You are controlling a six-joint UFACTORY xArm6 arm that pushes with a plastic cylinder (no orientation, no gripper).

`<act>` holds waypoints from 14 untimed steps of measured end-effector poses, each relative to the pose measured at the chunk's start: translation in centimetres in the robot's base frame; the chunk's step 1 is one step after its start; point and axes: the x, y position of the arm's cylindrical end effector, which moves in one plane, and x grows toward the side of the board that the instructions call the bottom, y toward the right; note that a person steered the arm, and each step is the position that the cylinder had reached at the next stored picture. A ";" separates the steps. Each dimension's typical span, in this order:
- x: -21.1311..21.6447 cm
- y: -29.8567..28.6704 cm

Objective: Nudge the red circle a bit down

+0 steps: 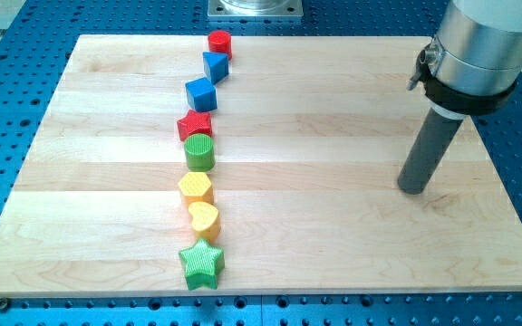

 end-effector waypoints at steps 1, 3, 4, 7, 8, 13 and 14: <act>-0.2 0.6; -13.4 2.5; -22.9 -2.1; -30.6 -11.2; -30.5 -17.6; -30.6 -42.7; -30.6 -45.1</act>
